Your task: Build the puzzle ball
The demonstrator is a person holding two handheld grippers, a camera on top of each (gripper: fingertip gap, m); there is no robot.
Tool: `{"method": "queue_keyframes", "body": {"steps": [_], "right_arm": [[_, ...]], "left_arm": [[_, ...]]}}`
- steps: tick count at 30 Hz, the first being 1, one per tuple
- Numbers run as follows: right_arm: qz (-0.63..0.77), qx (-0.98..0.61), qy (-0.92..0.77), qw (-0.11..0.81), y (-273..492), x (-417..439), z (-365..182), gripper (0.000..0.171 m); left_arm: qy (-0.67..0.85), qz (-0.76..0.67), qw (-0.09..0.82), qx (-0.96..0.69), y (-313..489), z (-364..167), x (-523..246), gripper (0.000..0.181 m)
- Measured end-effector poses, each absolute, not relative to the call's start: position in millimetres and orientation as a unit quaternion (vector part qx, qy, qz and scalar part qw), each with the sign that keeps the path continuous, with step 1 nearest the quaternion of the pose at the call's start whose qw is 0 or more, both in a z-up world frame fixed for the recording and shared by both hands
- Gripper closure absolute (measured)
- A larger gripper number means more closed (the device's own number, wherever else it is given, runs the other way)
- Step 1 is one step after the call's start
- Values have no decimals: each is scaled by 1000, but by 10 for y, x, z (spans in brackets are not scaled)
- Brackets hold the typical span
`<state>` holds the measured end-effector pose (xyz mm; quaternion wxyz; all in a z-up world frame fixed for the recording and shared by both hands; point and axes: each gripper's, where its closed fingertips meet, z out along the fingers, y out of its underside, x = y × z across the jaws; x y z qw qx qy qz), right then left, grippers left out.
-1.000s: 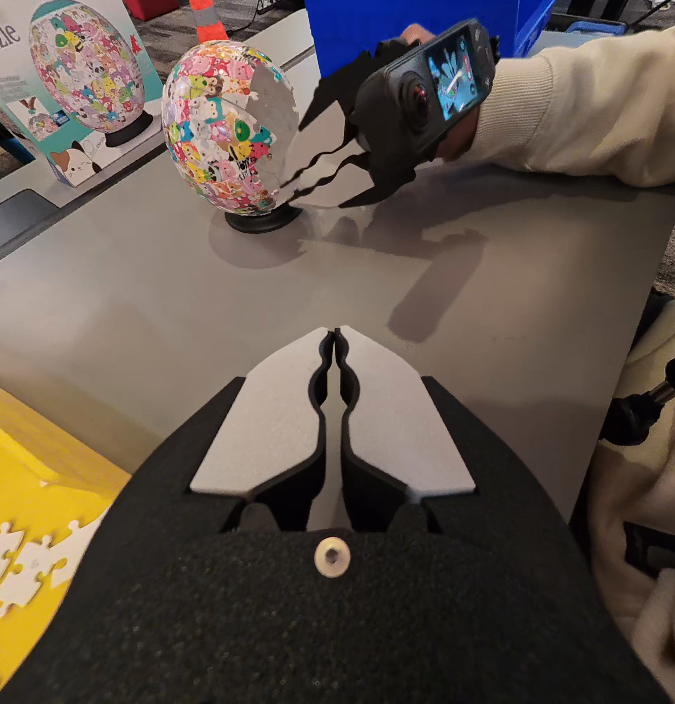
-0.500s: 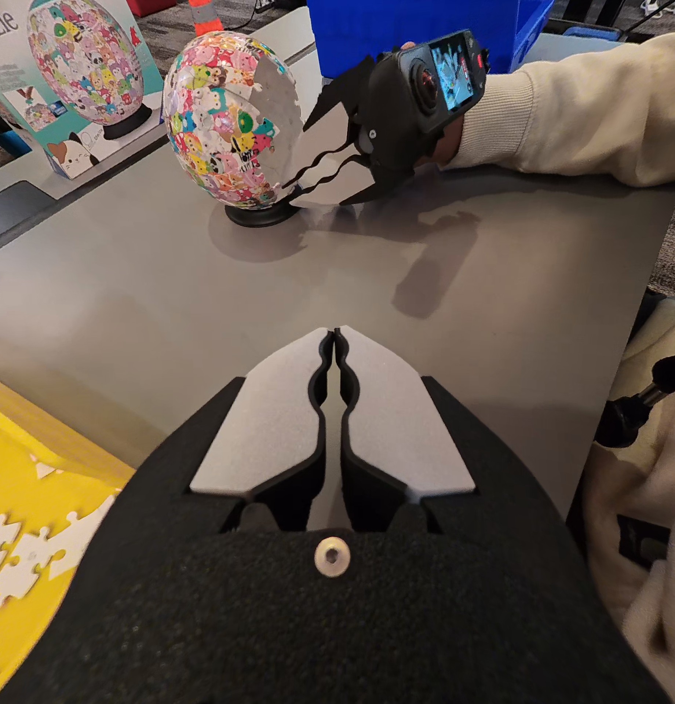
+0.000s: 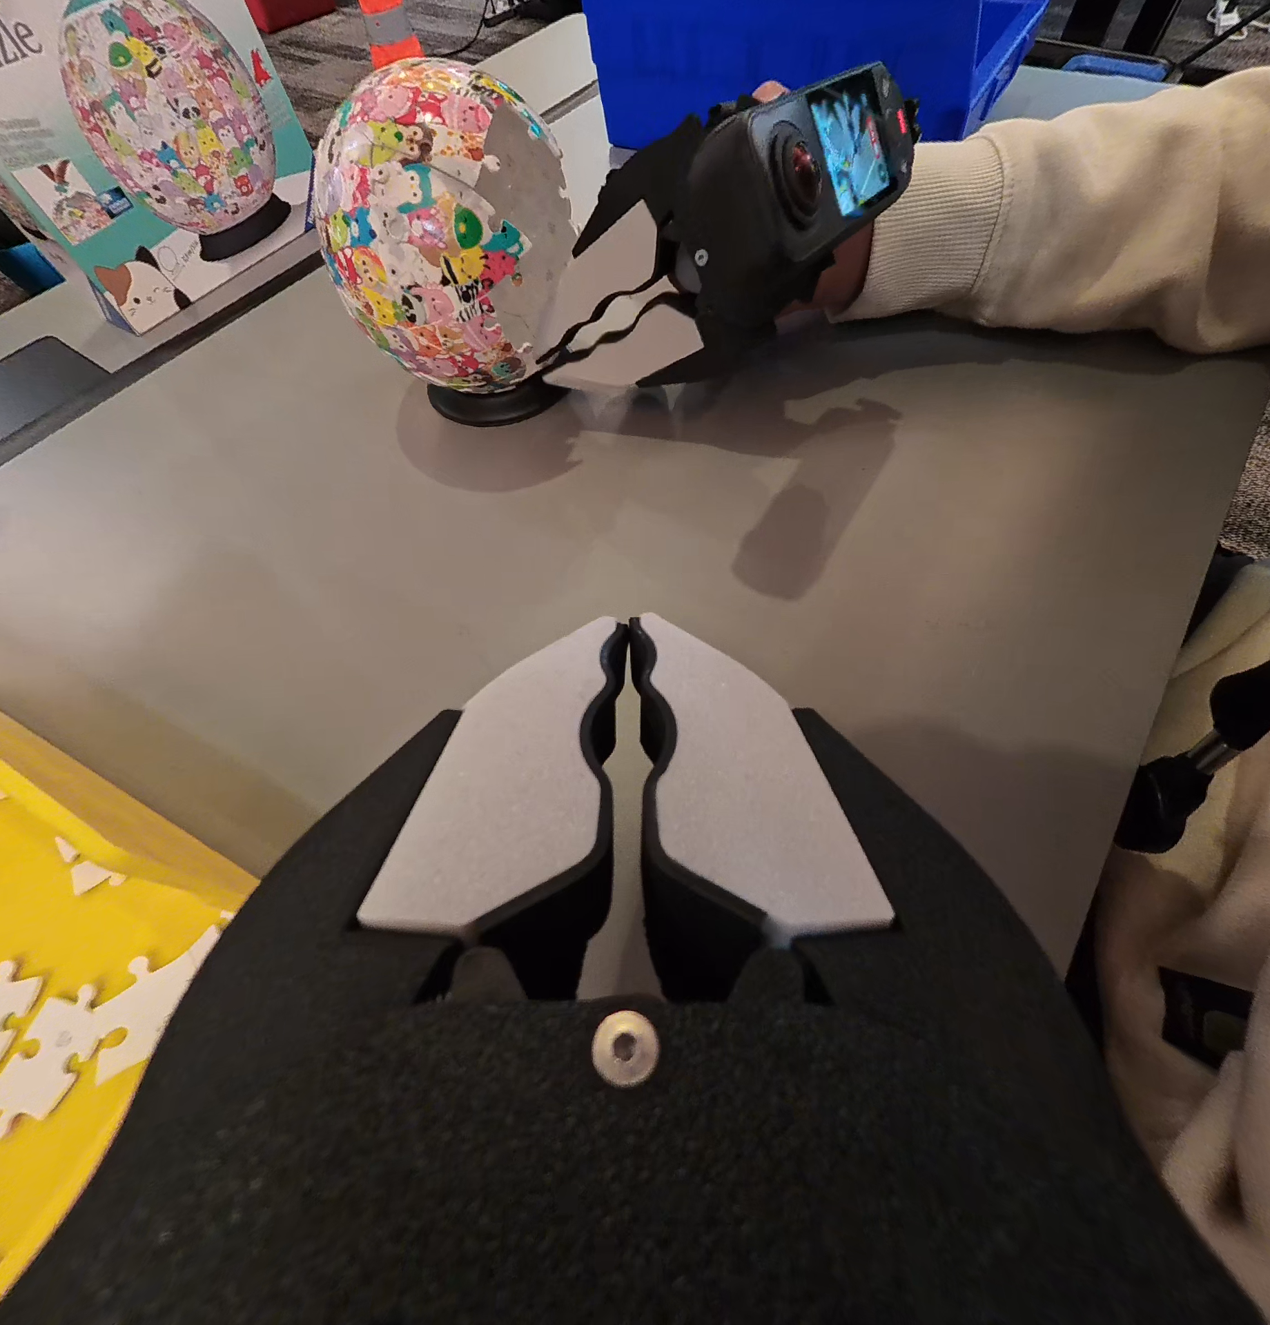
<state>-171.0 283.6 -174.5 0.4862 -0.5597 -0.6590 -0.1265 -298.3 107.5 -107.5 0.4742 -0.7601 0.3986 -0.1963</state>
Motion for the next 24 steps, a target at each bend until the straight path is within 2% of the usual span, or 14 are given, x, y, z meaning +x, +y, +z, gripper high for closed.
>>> {"method": "queue_keyframes", "body": {"steps": [12, 15, 19, 24], "right_arm": [[-111, -586, -654, 465, 2831, -1664, -1746, 165], [-97, -613, -635, 459, 2856, -1680, -1736, 152], [-79, -632, -633, 440, 2849, -1686, -1803, 147], [-68, -643, -632, 427, 2851, -1688, -1865, 153]], "left_arm": [[399, -197, 474, -760, 1074, -1072, -2977, 181], [399, -198, 474, -760, 1073, -1071, -2977, 181], [400, -198, 474, -759, 1066, -1064, -2972, 181], [399, -198, 476, -758, 1070, -1055, -2975, 181]]}}
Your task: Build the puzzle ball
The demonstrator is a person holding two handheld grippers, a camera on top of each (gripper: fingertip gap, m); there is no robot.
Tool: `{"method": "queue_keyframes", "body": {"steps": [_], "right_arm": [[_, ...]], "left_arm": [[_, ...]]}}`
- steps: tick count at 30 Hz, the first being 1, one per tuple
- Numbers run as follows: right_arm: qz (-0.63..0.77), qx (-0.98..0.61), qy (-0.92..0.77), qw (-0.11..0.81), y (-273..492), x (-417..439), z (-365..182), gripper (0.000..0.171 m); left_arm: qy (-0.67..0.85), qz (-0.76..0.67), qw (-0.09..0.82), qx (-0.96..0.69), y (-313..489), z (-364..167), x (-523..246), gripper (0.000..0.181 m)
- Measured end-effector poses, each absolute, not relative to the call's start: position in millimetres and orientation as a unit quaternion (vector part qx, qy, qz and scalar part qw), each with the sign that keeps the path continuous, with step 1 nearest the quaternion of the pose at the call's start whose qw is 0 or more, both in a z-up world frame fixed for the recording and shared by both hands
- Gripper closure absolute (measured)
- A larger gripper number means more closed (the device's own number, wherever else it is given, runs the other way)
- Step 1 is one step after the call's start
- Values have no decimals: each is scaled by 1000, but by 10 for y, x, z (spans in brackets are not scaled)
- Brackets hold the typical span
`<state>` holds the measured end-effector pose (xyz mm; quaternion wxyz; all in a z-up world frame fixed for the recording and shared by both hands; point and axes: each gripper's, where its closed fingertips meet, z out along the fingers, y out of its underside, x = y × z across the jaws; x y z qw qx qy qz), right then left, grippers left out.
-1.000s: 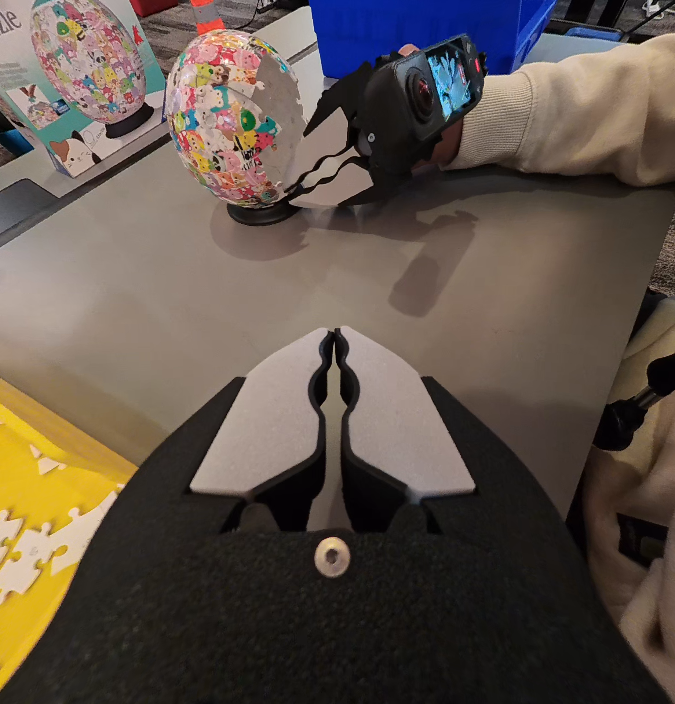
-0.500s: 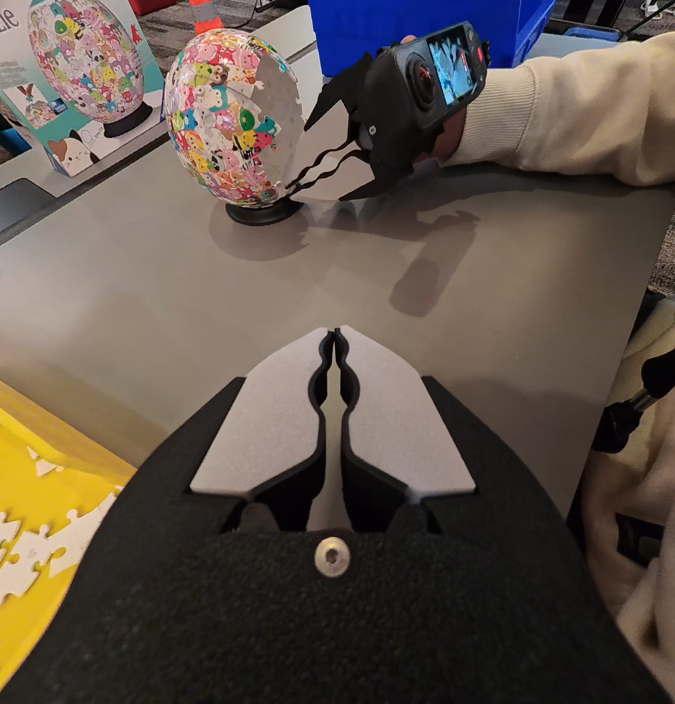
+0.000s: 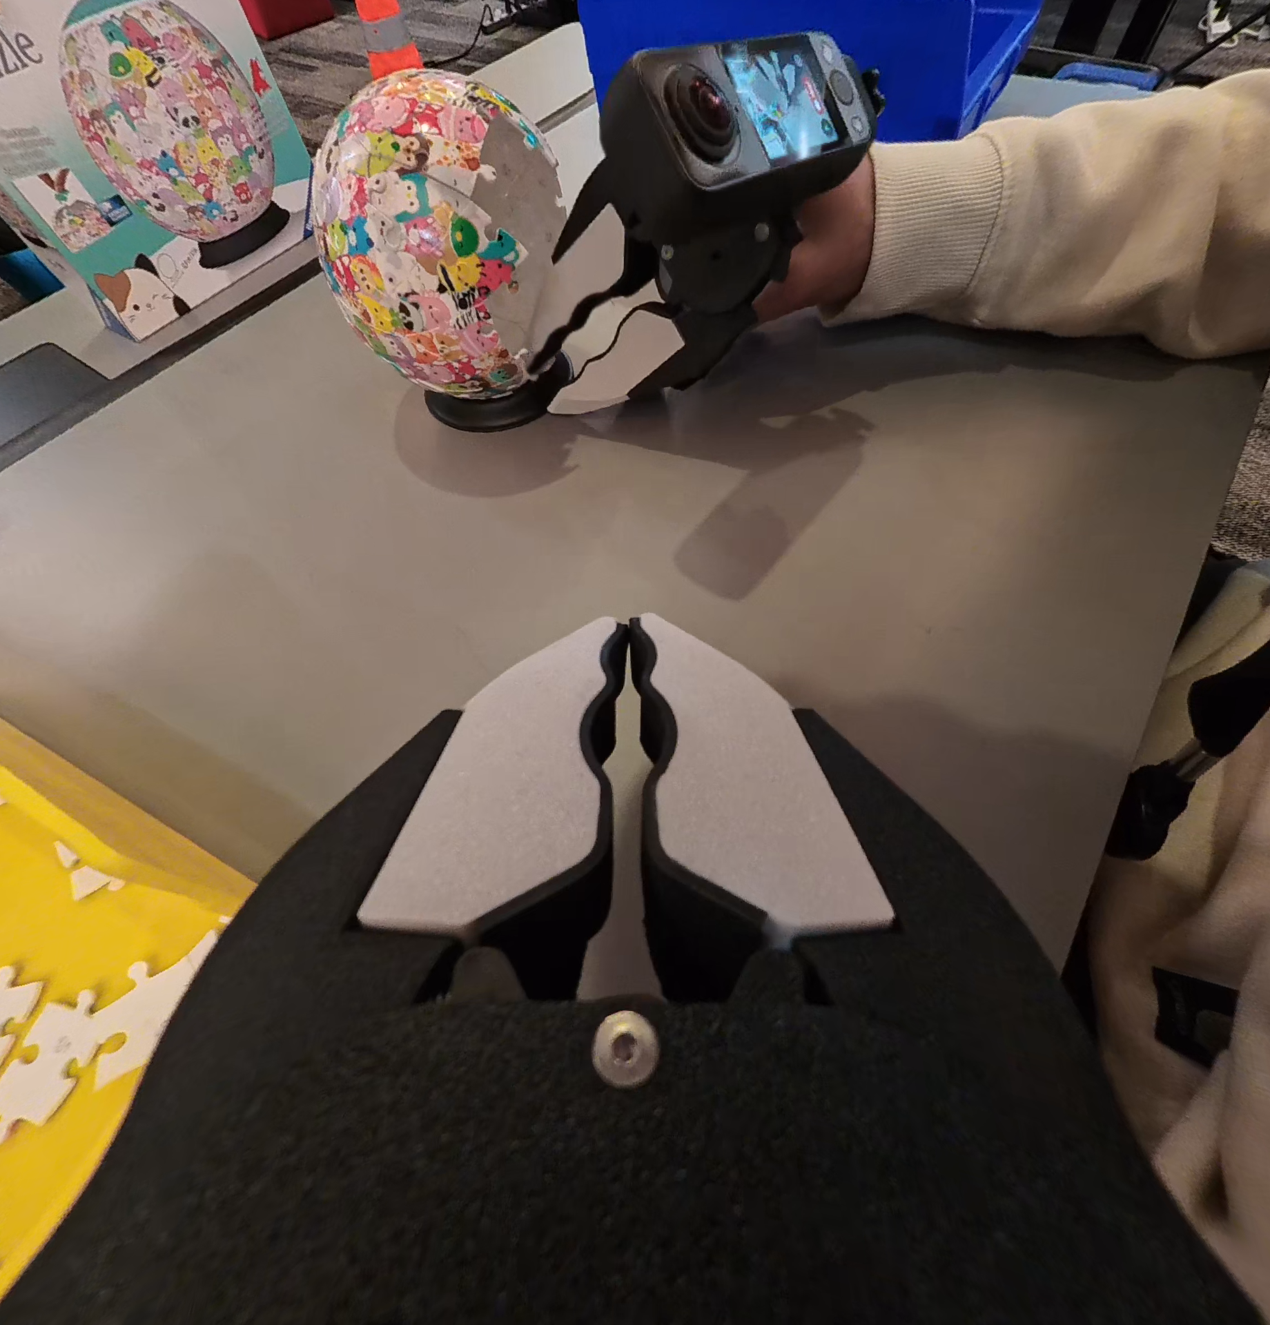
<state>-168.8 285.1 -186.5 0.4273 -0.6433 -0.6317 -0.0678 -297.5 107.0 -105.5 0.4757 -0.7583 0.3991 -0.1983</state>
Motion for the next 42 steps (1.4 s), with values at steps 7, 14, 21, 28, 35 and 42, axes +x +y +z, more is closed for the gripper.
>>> {"method": "queue_keyframes", "body": {"steps": [7, 14, 21, 28, 35, 42], "right_arm": [[-92, -626, -634, 444, 2859, -1677, -1815, 167], [-120, -617, -633, 452, 2812, -1688, -1727, 169], [-161, -695, -569, 409, 2767, -1664, -1650, 169], [-194, -719, -561, 361, 2773, -1668, -1762, 169], [-198, -739, -546, 340, 2754, -1636, -1724, 169], [-206, -738, -546, 339, 2749, -1643, -1708, 169]], "left_arm": [[397, -198, 477, -759, 1079, -1047, -2988, 181], [396, -197, 478, -759, 1075, -1040, -2995, 181], [392, -201, 481, -758, 1079, -1016, -3013, 181], [390, -204, 483, -757, 1076, -1002, -3031, 181], [388, -205, 485, -756, 1092, -982, -3039, 181], [387, -206, 486, -756, 1097, -969, -3034, 181]]}}
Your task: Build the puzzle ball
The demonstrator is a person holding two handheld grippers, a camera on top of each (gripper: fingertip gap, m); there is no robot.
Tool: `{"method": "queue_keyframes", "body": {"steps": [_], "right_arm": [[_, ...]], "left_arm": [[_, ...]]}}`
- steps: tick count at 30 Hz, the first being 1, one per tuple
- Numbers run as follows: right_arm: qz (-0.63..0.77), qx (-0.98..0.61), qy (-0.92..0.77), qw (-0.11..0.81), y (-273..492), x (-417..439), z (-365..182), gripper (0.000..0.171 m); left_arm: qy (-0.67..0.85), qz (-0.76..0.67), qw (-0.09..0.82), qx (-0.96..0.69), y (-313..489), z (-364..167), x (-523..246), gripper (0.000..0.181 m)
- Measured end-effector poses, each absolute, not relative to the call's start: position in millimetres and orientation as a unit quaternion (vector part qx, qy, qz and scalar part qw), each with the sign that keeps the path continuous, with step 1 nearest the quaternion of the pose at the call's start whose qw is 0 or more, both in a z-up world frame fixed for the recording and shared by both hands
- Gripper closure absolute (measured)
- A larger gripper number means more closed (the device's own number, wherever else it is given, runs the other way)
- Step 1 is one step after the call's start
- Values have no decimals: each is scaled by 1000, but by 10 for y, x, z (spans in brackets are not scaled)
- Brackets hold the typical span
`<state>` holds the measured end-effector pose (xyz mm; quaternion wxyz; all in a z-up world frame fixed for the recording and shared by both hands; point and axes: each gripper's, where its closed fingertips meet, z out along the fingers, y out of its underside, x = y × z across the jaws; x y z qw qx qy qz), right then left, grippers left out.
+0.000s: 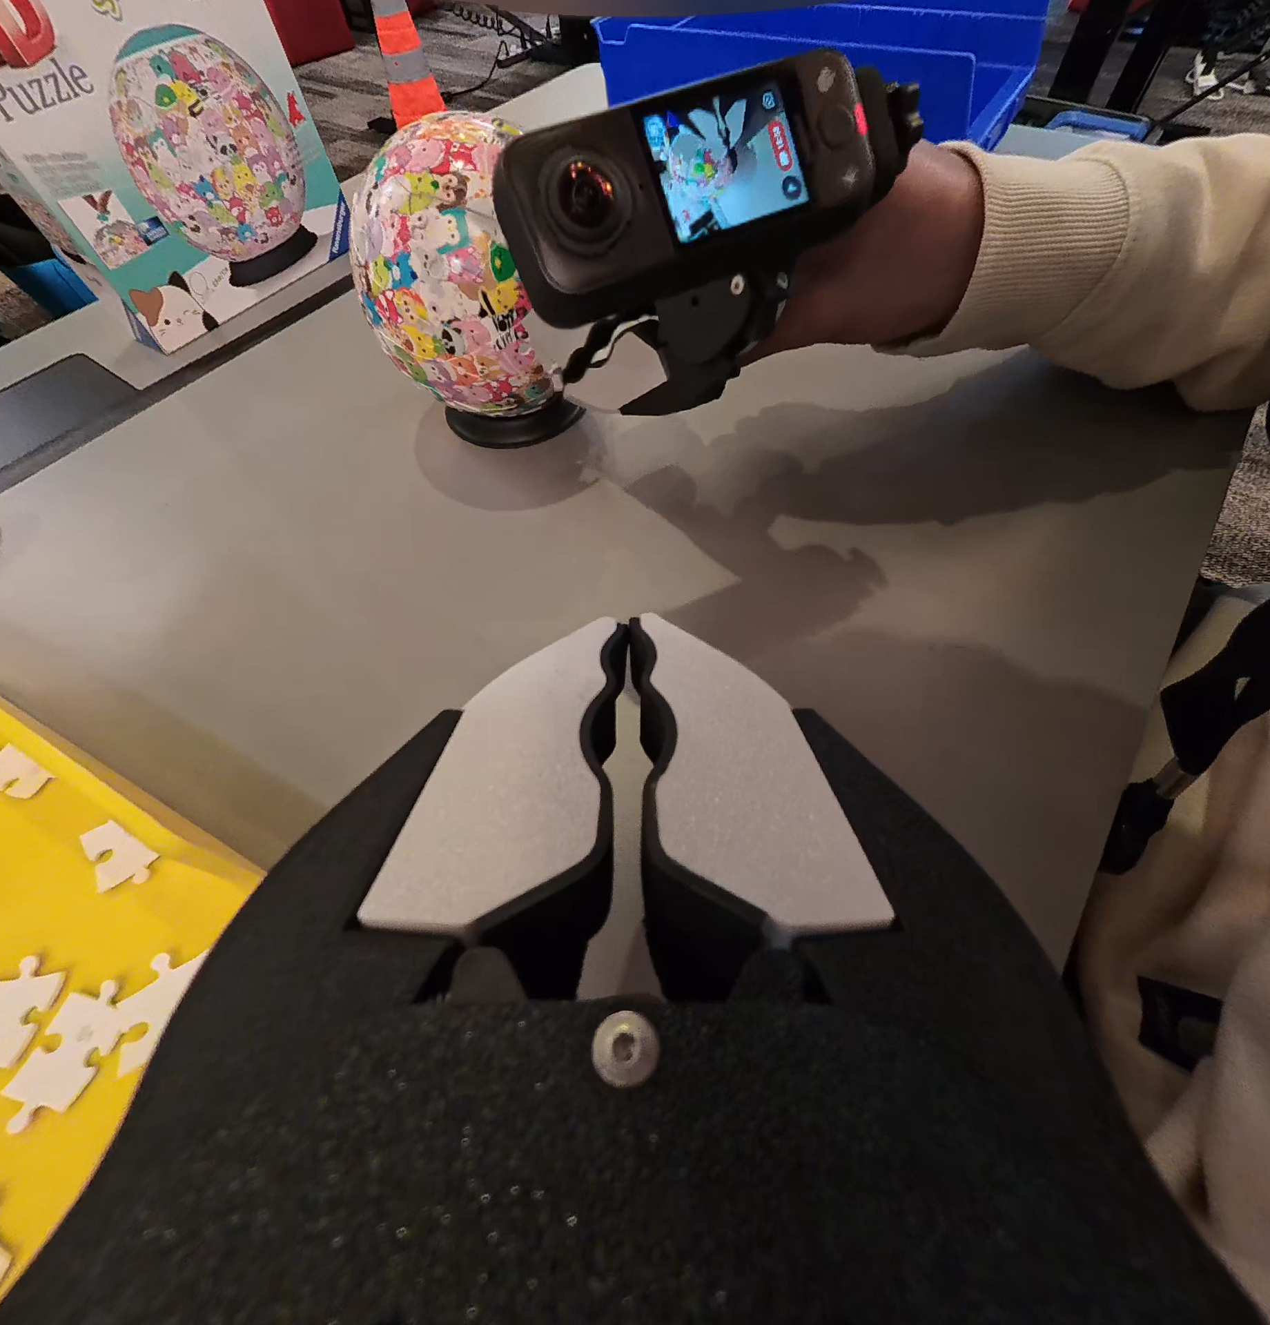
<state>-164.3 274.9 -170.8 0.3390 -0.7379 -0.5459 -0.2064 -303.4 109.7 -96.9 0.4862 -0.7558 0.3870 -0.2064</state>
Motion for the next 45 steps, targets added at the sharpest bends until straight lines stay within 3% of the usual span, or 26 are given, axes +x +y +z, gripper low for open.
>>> {"method": "queue_keyframes", "body": {"steps": [38, 45], "right_arm": [[-237, -713, -565, 341, 2751, -1632, -1778, 163], [-241, -599, -622, 443, 2708, -1697, -1615, 163]], "left_arm": [[388, -205, 489, -755, 1092, -945, -3035, 181], [388, -198, 489, -755, 1096, -949, -3055, 181]]}}
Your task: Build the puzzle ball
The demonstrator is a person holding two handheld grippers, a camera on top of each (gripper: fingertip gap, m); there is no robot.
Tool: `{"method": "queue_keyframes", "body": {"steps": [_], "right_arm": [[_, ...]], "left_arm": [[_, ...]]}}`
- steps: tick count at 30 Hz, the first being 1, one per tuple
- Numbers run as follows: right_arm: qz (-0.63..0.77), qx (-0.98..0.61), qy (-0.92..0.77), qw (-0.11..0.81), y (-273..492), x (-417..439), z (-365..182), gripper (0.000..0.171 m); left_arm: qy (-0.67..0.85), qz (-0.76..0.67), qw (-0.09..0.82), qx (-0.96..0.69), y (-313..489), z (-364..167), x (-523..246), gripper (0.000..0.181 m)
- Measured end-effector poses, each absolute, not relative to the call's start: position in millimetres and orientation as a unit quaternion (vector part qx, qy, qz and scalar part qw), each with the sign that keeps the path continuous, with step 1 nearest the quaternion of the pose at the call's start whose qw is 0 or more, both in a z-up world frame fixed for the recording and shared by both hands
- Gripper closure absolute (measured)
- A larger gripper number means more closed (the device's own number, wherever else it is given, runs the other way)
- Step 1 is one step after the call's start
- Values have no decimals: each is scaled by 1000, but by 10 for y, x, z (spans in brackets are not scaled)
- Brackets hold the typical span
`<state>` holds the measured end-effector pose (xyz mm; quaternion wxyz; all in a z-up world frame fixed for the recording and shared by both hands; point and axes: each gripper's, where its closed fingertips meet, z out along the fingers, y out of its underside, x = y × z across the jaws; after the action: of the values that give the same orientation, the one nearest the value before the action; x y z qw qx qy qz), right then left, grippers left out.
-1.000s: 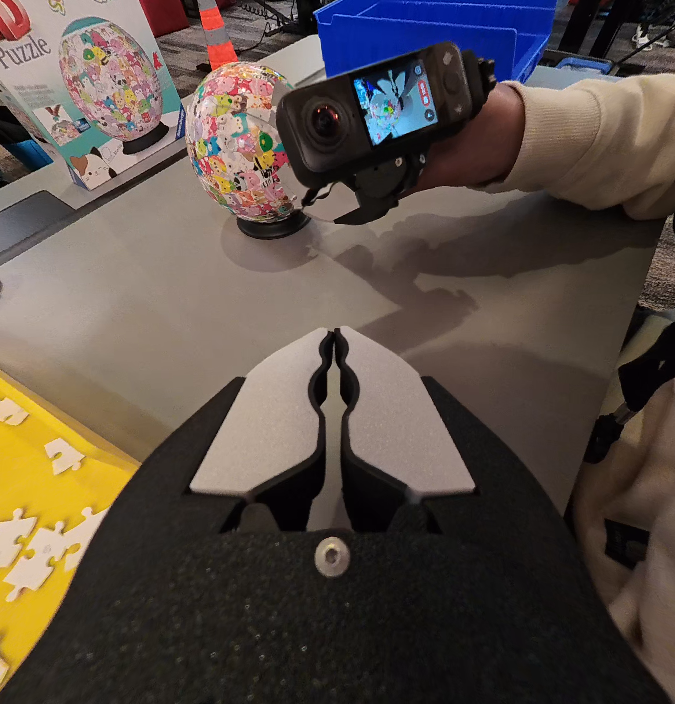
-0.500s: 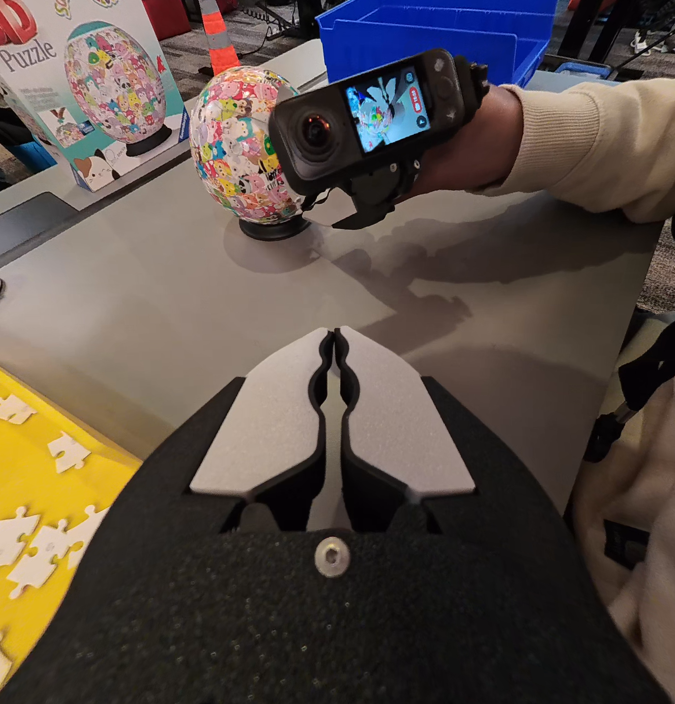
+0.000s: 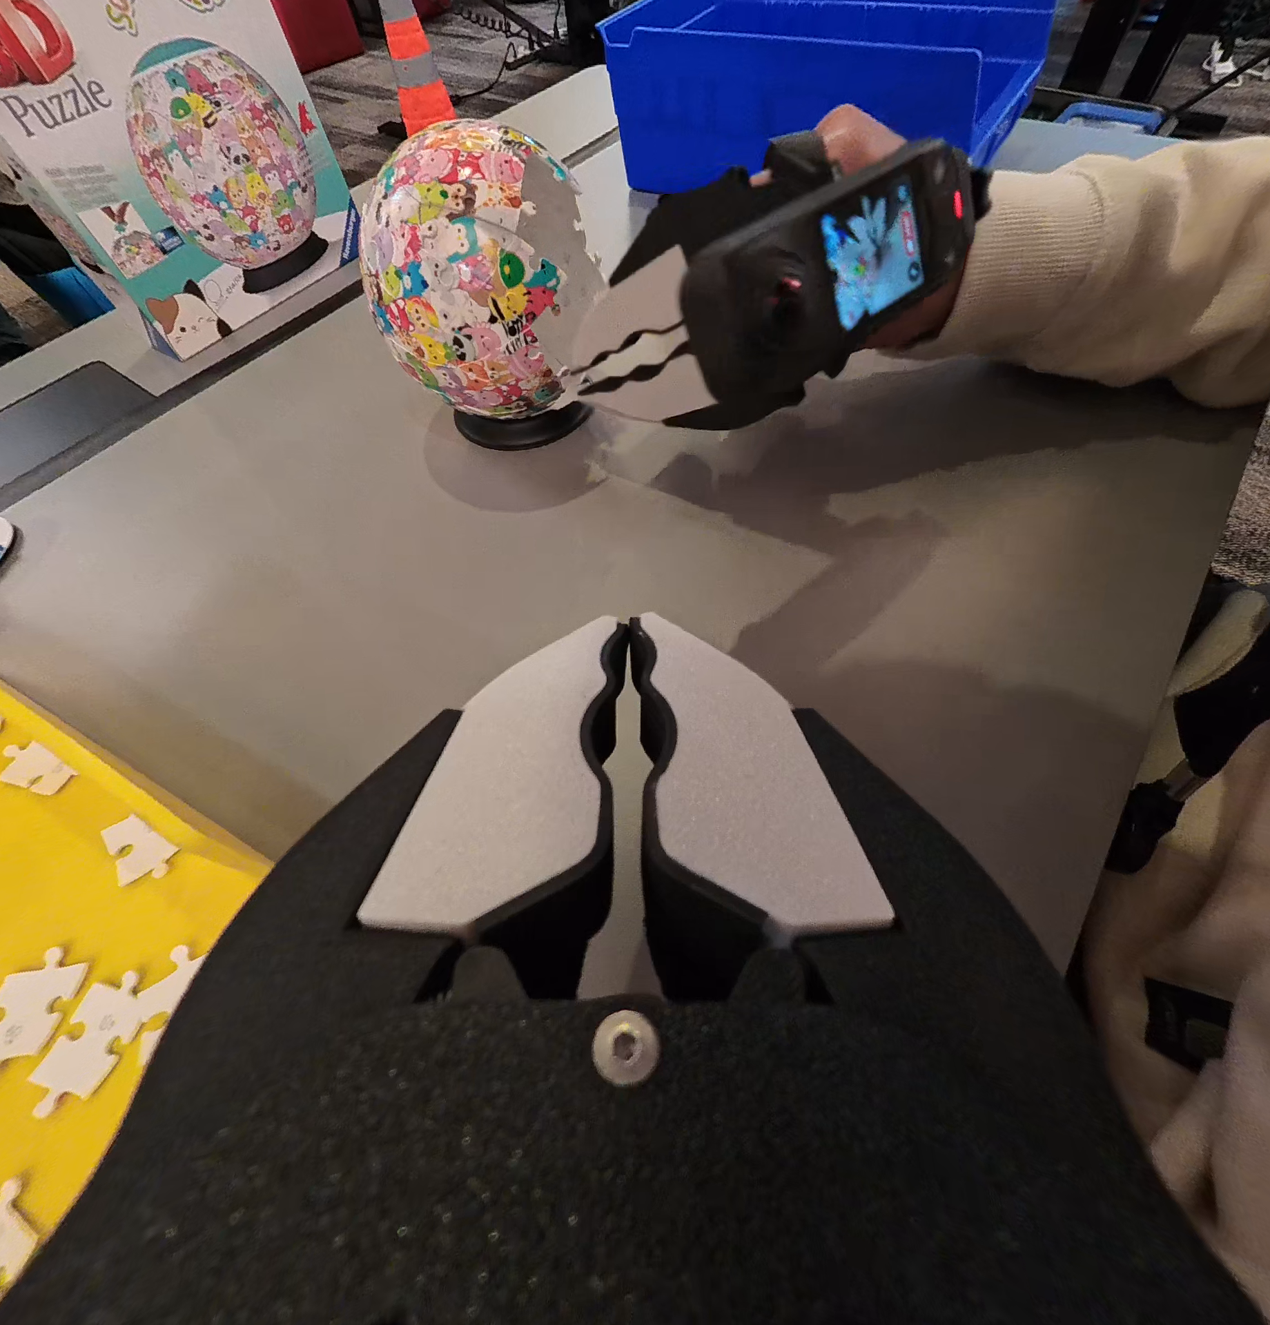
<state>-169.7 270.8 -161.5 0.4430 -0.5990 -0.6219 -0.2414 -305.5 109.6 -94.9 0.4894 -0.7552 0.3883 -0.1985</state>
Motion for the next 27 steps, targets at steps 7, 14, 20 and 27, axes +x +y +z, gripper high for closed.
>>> {"method": "queue_keyframes", "body": {"steps": [7, 14, 20, 27], "right_arm": [[-232, -531, -664, 472, 2771, -1628, -1768, 159], [-222, -516, -667, 491, 2787, -1694, -1747, 158], [-214, -507, -683, 480, 2812, -1681, -1755, 169], [-183, -510, -694, 474, 2820, -1716, -1670, 169]], "left_arm": [[391, -197, 488, -755, 1086, -955, -3057, 181], [391, -194, 489, -755, 1086, -953, -3060, 181], [391, -196, 487, -756, 1092, -963, -3058, 181], [390, -195, 486, -758, 1105, -978, -3052, 181]]}}
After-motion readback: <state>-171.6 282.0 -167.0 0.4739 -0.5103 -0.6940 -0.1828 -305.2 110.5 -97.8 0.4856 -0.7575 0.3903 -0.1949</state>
